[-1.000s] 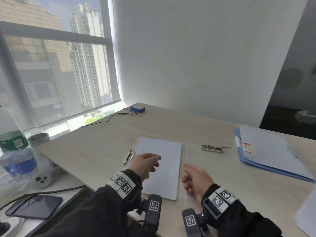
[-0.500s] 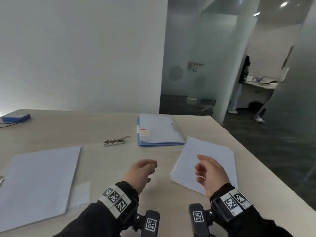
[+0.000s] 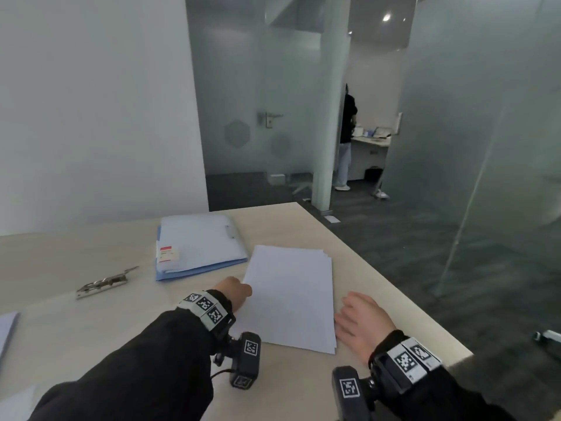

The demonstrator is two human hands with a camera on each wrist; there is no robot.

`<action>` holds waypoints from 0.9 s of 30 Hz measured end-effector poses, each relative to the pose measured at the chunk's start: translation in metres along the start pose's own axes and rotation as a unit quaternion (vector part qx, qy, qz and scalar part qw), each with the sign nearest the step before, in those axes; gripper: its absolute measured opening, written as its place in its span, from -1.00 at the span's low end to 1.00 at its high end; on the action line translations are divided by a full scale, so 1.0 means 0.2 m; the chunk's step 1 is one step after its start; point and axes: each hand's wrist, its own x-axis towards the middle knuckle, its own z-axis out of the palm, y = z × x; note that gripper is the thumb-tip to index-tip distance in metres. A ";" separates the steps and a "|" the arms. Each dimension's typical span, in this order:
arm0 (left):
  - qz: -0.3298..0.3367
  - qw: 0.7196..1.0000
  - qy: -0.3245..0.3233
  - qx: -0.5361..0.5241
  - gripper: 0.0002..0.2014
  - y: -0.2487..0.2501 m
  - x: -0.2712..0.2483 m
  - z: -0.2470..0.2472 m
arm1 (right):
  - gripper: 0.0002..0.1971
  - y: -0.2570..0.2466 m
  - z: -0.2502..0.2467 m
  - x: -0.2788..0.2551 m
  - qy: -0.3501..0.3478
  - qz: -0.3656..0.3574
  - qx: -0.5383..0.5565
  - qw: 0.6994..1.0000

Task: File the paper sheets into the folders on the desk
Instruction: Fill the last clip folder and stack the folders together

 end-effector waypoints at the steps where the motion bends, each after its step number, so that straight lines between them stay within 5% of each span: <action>1: -0.008 1.000 -0.002 0.012 -0.58 0.02 0.01 0.01 | -0.72 0.00 -0.01 0.00 -0.004 -0.001 0.002 1.000; 7: -0.051 0.998 -0.013 0.032 -0.71 0.07 0.09 0.02 | -0.71 -0.01 -0.07 0.02 0.006 0.017 0.005 1.000; 14: -0.056 0.991 -0.015 0.117 -0.61 0.13 0.06 0.05 | -0.89 -0.01 -0.11 0.02 0.005 0.040 0.021 0.999; 18: -0.037 0.992 -0.014 0.119 -0.58 0.16 0.08 0.08 | -0.82 -0.01 -0.10 0.02 0.003 0.042 0.018 0.999; 27: -0.047 0.985 -0.008 0.169 -0.85 0.16 0.09 0.09 | -0.78 -0.01 -0.11 0.02 0.003 0.044 0.014 0.999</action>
